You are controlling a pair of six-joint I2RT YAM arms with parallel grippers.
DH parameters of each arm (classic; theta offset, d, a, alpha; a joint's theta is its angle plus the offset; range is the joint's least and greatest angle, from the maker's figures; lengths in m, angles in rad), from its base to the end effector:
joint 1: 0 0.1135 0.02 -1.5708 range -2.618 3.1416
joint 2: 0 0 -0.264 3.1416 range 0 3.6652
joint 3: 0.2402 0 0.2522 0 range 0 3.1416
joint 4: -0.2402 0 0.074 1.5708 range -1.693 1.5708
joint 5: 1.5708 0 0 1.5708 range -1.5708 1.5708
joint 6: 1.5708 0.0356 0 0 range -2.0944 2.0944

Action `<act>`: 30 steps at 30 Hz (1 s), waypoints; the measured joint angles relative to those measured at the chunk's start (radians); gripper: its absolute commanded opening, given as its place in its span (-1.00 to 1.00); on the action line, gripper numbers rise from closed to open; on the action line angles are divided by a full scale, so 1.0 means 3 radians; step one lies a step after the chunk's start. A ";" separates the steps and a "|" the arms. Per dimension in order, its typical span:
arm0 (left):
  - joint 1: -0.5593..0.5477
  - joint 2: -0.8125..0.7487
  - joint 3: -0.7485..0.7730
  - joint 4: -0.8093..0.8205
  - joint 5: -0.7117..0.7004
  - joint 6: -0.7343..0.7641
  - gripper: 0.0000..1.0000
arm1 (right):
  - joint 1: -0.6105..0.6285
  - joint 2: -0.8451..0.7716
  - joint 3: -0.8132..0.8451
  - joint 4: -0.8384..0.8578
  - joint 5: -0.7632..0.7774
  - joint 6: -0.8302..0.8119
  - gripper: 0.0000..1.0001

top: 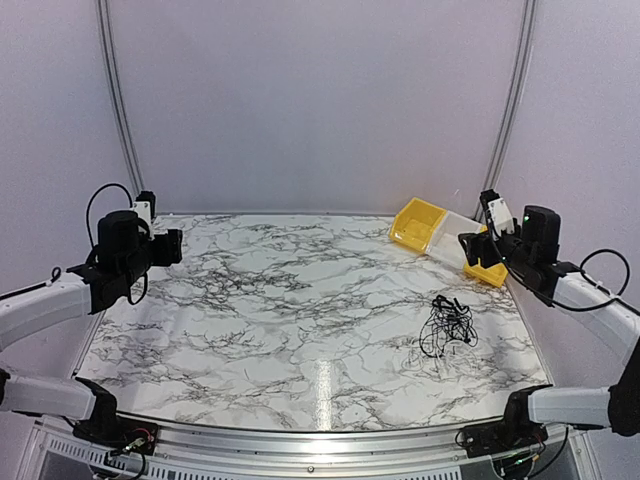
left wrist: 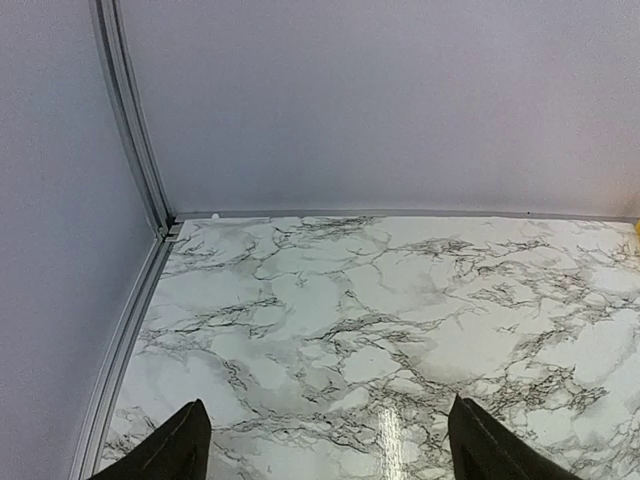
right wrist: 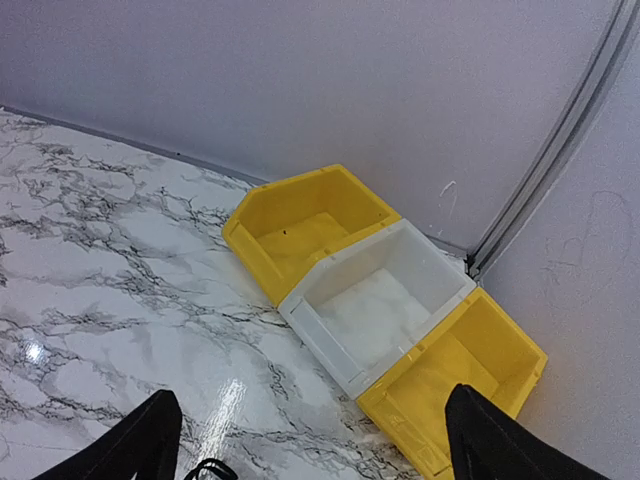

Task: Untangle the cables

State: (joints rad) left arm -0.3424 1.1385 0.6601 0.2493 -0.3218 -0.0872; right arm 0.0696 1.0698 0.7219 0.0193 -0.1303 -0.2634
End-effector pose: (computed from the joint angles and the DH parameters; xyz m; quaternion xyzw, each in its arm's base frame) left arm 0.2482 -0.0765 0.2692 -0.0004 0.7796 -0.0082 0.6263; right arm 0.2465 0.0218 0.2827 -0.1718 0.7940 -0.0035 0.5831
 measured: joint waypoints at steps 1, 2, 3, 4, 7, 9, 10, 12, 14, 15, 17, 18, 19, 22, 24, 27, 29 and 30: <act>0.0028 0.0000 -0.0031 0.0039 0.0038 -0.0001 0.69 | -0.0038 0.0003 -0.0011 0.0024 -0.0017 0.0015 0.89; 0.0052 0.0000 -0.0056 0.0072 0.0106 -0.0005 0.66 | -0.0079 0.0005 -0.0024 0.0056 -0.0042 0.0028 0.91; 0.0061 0.0000 -0.0071 0.0103 0.0159 -0.0006 0.64 | -0.0114 0.0010 -0.0031 0.0084 -0.0070 0.0038 0.92; 0.0066 0.0000 -0.0084 0.0132 0.0224 0.0003 0.61 | -0.0148 0.0015 -0.0036 0.0114 -0.0095 0.0053 0.94; 0.0010 0.0000 -0.0086 0.0187 0.0451 0.0042 0.55 | -0.0231 0.0032 -0.0041 0.0156 -0.0237 0.0034 0.95; -0.0078 0.0001 -0.0085 0.0203 0.0581 0.0085 0.52 | -0.0272 0.0055 -0.0037 0.0128 -0.0407 -0.0055 0.93; -0.0135 0.0004 -0.0085 0.0205 0.0646 0.0107 0.51 | -0.0287 0.0071 -0.0027 0.0076 -0.0505 -0.0120 0.88; -0.0261 0.0019 -0.0083 0.0203 0.0765 0.0153 0.44 | -0.0313 0.0112 0.0008 -0.0069 -0.0697 -0.0276 0.74; -0.0397 0.0057 -0.0069 0.0203 0.0893 0.0182 0.33 | -0.0331 0.0132 0.0045 -0.0239 -0.0868 -0.0441 0.55; -0.0465 0.0088 -0.0057 0.0202 0.0951 0.0192 0.27 | -0.0340 0.0135 0.0064 -0.0346 -0.0964 -0.0542 0.43; -0.0607 0.0177 0.0001 0.0189 0.1059 0.0195 0.20 | -0.0352 0.0135 0.0107 -0.0573 -0.1141 -0.0764 0.23; -0.0682 0.0235 0.0053 0.0165 0.1096 0.0186 0.19 | -0.0356 0.0135 0.0122 -0.0683 -0.1219 -0.0893 0.14; -0.0754 0.0296 0.0113 0.0131 0.1122 0.0167 0.18 | -0.0357 0.0135 0.0132 -0.0771 -0.1269 -0.0982 0.08; -0.1005 0.0514 0.0375 -0.0034 0.1158 0.0131 0.21 | -0.0359 0.0139 0.0148 -0.1096 -0.1400 -0.1298 -0.07; -0.1312 0.0657 0.0575 -0.0145 0.1164 0.0078 0.24 | -0.0357 0.0159 0.0149 -0.1264 -0.1455 -0.1489 -0.12; -0.1640 0.0865 0.0830 -0.0206 0.1160 -0.0055 0.28 | -0.0356 0.0261 0.0149 -0.1523 -0.1499 -0.1756 -0.14; -0.1857 0.1067 0.1039 -0.0225 0.1141 -0.0172 0.29 | -0.0354 0.0350 0.0149 -0.1667 -0.1506 -0.1901 -0.16; -0.1952 0.1186 0.1139 -0.0224 0.1118 -0.0225 0.29 | -0.0345 0.0398 0.0149 -0.1733 -0.1504 -0.1962 -0.18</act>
State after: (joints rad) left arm -0.9279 1.4944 1.0019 0.1822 0.0135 -0.1547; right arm -0.0338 1.1893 0.7666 -0.5007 -0.5816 -0.8520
